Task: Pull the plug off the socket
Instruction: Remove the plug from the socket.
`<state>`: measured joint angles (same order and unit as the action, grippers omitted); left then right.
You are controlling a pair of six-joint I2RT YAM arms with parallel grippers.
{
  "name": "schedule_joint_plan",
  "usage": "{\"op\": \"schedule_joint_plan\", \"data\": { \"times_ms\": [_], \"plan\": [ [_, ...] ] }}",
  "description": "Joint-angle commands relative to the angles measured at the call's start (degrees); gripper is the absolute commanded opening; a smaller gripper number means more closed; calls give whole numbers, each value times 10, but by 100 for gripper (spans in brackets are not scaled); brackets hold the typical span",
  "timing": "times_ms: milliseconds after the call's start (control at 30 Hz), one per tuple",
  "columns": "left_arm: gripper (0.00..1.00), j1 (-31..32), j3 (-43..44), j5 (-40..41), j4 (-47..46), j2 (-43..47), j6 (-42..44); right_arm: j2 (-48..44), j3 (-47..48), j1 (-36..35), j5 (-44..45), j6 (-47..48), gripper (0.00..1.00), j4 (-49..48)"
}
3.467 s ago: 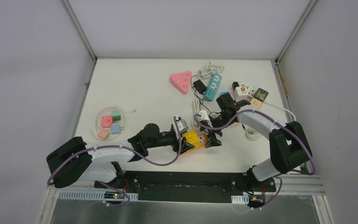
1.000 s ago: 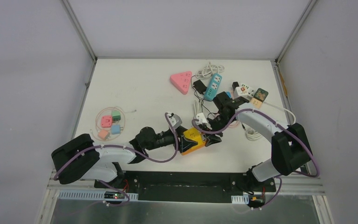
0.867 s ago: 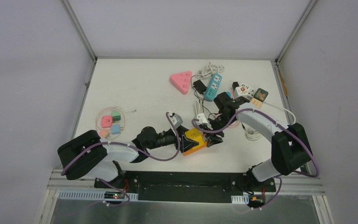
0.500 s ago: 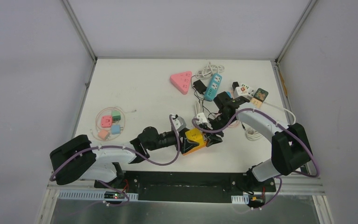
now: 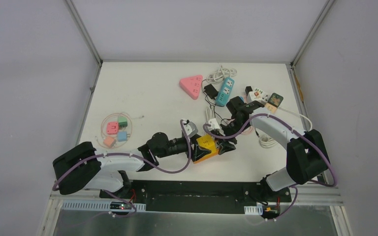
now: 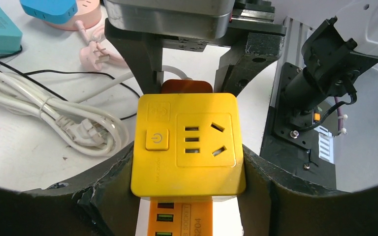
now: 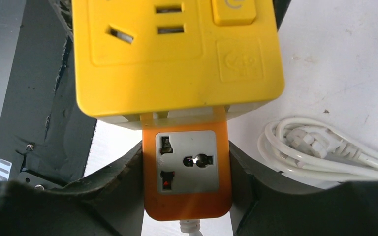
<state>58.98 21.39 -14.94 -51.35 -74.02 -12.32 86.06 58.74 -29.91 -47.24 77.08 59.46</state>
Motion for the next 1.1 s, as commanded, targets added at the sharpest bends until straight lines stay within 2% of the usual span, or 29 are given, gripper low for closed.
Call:
{"op": "schedule_joint_plan", "data": {
  "times_ms": [0,100,167,233,333,400,467,533,633,667,700,733,800,867,933,1000,1067],
  "plan": [
    [0,-5,9,66,12,43,-37,-8,26,0,-52,0,0,13],
    [0,-15,3,23,-81,13,-132,-9,26,0,-54,1,0,14],
    [0,-16,13,13,-87,0,-146,-9,26,0,-54,0,0,15],
    [0,-14,36,15,-17,-1,-106,-11,26,0,-55,0,0,15],
    [0,20,79,82,144,16,15,-13,26,1,-55,0,0,14],
    [0,45,89,110,183,35,64,-13,25,2,-55,1,0,15],
    [0,47,85,116,182,55,56,-12,26,3,-56,1,0,15],
    [0,41,67,138,159,68,4,-12,27,3,-59,0,0,17],
    [0,1,18,88,21,59,-122,-11,29,3,-63,0,0,19],
    [0,-9,8,72,-42,45,-153,-10,29,3,-64,0,0,19],
    [0,-12,8,59,-65,32,-162,-9,29,3,-65,0,0,19],
    [0,-11,16,46,-55,24,-147,-8,29,3,-65,0,0,19],
    [0,7,50,41,34,21,-63,-6,30,3,-64,0,0,21],
    [0,45,84,111,140,28,42,-7,30,3,-64,1,0,22],
    [0,69,97,144,184,39,97,-8,30,6,-63,1,0,22],
    [0,70,87,149,170,56,75,-8,29,8,-63,1,0,22],
    [0,64,67,156,127,69,17,-6,29,8,-64,2,0,22]
  ]
}}
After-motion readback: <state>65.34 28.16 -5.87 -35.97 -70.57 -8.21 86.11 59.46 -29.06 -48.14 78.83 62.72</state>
